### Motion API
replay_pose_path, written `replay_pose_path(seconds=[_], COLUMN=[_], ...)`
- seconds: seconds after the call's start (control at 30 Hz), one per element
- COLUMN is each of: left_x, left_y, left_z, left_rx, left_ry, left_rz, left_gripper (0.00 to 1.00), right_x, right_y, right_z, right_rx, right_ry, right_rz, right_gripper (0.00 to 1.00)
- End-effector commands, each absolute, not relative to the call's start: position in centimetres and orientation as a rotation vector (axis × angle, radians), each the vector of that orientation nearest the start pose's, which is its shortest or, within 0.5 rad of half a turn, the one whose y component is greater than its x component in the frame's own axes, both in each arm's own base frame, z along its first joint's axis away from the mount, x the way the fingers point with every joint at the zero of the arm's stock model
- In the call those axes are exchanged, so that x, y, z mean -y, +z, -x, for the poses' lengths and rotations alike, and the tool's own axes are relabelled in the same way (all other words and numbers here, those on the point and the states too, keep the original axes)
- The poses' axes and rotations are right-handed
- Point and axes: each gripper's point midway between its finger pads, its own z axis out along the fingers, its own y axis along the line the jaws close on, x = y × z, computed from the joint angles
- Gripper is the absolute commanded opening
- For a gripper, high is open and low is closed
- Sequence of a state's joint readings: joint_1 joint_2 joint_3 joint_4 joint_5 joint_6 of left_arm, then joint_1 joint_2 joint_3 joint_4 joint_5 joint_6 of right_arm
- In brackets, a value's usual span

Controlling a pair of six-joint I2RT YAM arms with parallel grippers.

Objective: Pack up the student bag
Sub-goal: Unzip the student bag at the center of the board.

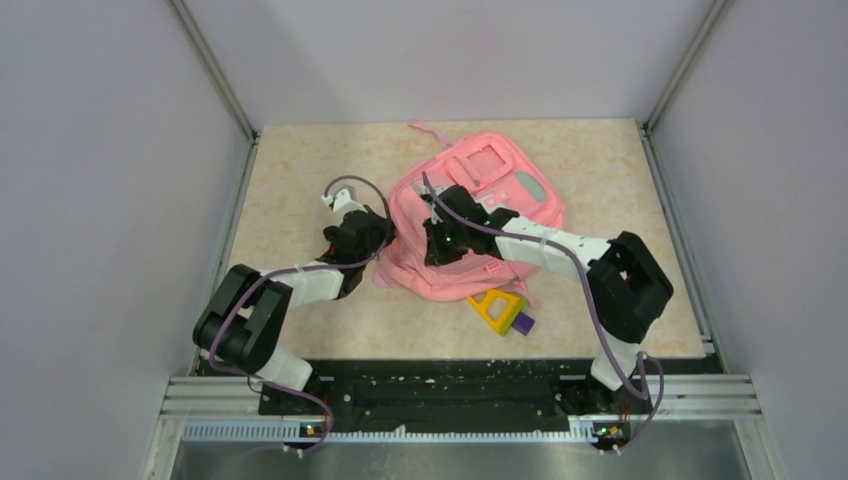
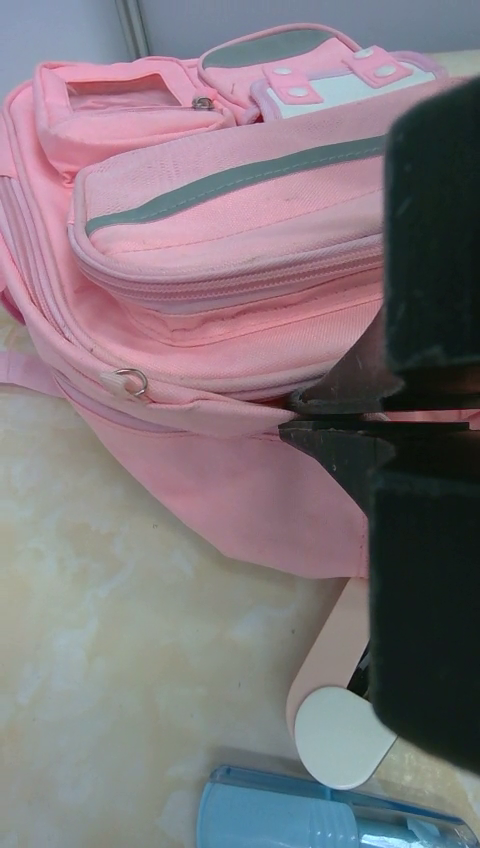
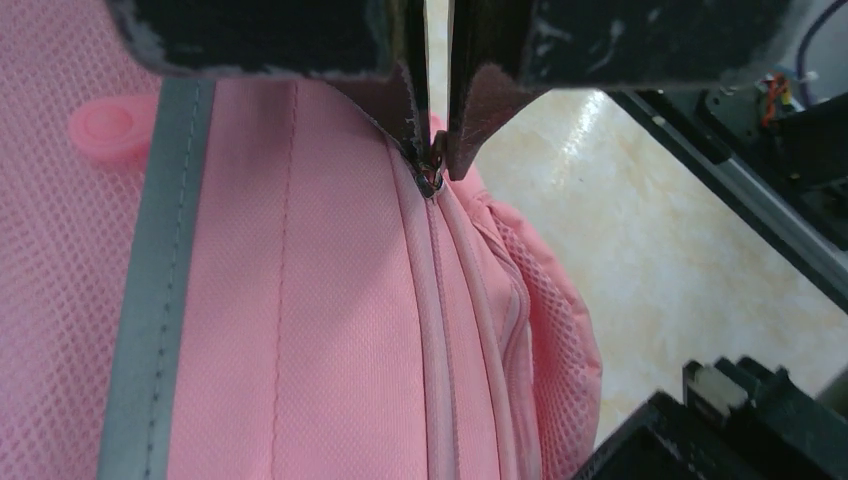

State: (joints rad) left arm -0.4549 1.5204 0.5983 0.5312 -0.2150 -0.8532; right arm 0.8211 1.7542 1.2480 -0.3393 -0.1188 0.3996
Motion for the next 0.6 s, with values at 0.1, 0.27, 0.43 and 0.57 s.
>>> replay_pose_path(seconds=[0.1,0.27,0.43,0.57], left_x=[23.0,24.0,24.8,24.8], left_y=[12.9,13.4,13.9,13.7], left_z=[-36.0,-35.5,-35.1,-34.8], left_rx=[-1.906,-1.896,-1.877,-1.879], left_ry=[-0.926,-0.983,-1.012,-1.008], left_rz=[0.366,0.282,0.211,0.182], left_gripper=[0.0,0.0,0.0,0.0], right_x=[-38.2,-37.4,-37.7,-38.5], right_y=[14.8,16.7,15.8,16.6], right_z=[-35.2,-37.8,-41.0,-43.4], right_rx=[-2.273,-2.216,-2.23,-2.18], right_ry=[0.9,0.904,0.841,0.822], right_rz=[0.304,0.207,0.179,0.155], right_gripper=[0.0,0.03,0.03,0.02])
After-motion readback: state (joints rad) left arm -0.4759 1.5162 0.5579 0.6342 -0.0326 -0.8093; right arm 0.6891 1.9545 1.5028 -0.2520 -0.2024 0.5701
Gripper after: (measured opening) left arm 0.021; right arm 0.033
